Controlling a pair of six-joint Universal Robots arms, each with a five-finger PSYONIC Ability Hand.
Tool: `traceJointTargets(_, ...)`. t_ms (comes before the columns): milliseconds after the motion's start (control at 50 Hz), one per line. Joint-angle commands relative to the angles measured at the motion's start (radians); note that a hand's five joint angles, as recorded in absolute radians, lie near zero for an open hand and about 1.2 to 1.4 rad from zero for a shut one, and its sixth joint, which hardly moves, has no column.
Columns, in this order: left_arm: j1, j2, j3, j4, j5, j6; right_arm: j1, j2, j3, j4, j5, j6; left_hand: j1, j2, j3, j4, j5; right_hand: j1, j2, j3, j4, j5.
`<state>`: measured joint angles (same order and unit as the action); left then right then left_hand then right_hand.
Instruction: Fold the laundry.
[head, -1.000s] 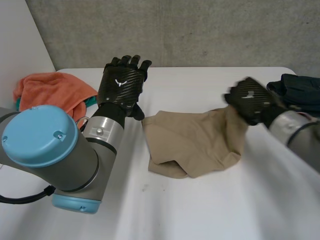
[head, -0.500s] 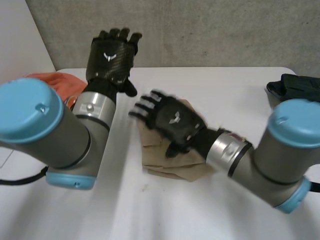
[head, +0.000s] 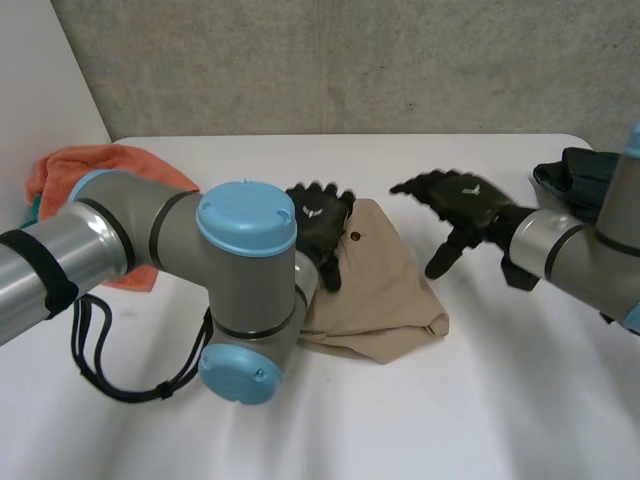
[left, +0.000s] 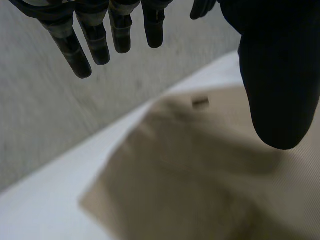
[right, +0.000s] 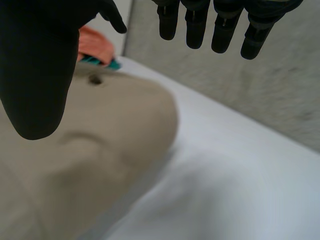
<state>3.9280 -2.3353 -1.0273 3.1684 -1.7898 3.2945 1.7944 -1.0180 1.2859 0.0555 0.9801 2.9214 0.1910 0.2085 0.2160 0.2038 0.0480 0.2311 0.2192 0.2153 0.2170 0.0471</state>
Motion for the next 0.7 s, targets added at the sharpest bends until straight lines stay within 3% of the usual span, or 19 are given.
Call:
traceJointTargets(20,0.013,0.002,-0.057,-0.091,-0.023,-0.009,0.013,0.12,-0.039,0.007,-0.063,-0.022,-0.016,-0.034,-0.041,-0.029,-0.048,-0.057,-0.045,-0.041,-0.042,-0.047)
traceJointTargets(100,0.019,-0.021,-0.068,-0.117,-0.023,-0.003,0.031,0.186,-0.066,0.007,-0.055,-0.06,-0.016,-0.034,-0.041,-0.029,-0.048,-0.057,-0.045,-0.041,-0.042,-0.047)
traceJointTargets(280,0.053,-0.072,-0.062,-0.177,-0.014,0.007,0.04,0.259,-0.112,0.024,0.098,-0.287,-0.007,-0.024,-0.032,-0.02,-0.038,-0.057,-0.045,-0.041,-0.042,-0.047)
traceJointTargets(360,0.051,-0.061,-0.06,-0.177,-0.008,0.004,0.056,0.246,-0.112,0.035,0.132,-0.367,-0.01,-0.027,-0.035,-0.023,-0.041,-0.057,-0.045,-0.041,-0.042,-0.047)
traceJointTargets(520,0.053,0.108,-0.059,-0.13,0.001,0.002,0.077,0.099,-0.077,0.033,0.146,-0.327,-0.016,-0.033,-0.041,-0.028,-0.047,-0.057,-0.045,-0.041,-0.042,-0.047)
traceJointTargets(580,0.053,0.174,-0.065,-0.076,0.059,0.004,0.086,0.03,-0.033,-0.002,0.158,-0.304,-0.013,-0.03,-0.038,-0.026,-0.044,-0.057,-0.045,-0.041,-0.042,-0.047)
traceJointTargets(700,0.077,0.29,-0.065,-0.033,0.291,-0.004,0.105,-0.083,0.156,-0.15,0.196,-0.295,0.011,-0.007,-0.014,-0.002,-0.021,-0.057,-0.045,-0.041,-0.042,-0.047)
